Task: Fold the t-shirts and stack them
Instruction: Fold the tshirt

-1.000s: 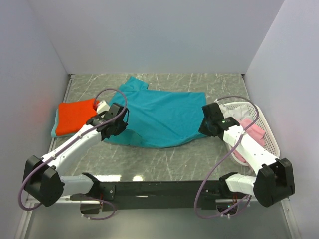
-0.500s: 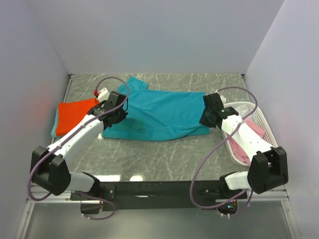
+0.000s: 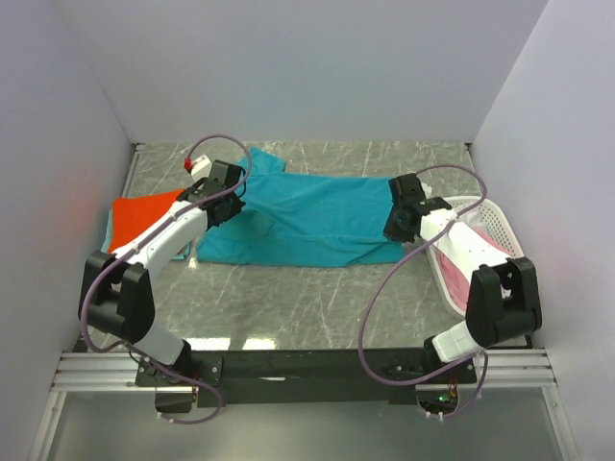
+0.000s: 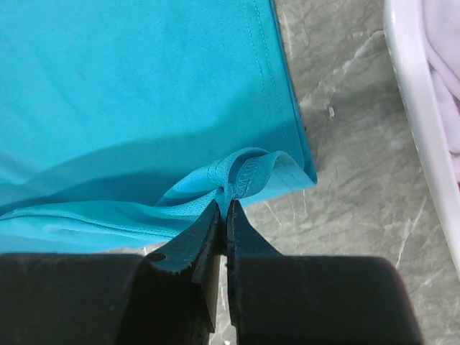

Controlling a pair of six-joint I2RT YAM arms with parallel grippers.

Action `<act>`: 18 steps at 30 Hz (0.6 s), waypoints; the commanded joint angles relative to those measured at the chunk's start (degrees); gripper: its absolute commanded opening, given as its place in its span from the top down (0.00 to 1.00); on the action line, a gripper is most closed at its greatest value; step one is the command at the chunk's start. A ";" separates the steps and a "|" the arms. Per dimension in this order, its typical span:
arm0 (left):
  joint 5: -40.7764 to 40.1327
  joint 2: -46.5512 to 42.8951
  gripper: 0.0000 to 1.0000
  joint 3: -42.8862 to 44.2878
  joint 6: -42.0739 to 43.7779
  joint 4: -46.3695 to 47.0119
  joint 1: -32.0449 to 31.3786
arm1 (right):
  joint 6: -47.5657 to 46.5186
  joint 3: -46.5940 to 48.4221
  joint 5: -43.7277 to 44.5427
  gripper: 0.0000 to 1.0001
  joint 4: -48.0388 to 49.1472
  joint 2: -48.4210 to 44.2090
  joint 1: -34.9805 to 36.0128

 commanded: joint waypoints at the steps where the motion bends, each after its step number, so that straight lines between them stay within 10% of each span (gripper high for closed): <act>1: 0.72 2.00 0.99 2.50 2.87 4.38 0.47 | -0.93 2.68 0.44 0.93 2.17 2.44 -0.98; 12: 0.81 14.57 0.92 9.17 5.68 9.22 2.93 | 0.56 6.98 3.60 0.88 4.99 11.76 -2.83; 18: 1.16 21.08 0.54 15.68 5.86 6.23 3.90 | -0.23 11.64 3.35 0.41 2.79 14.23 -2.83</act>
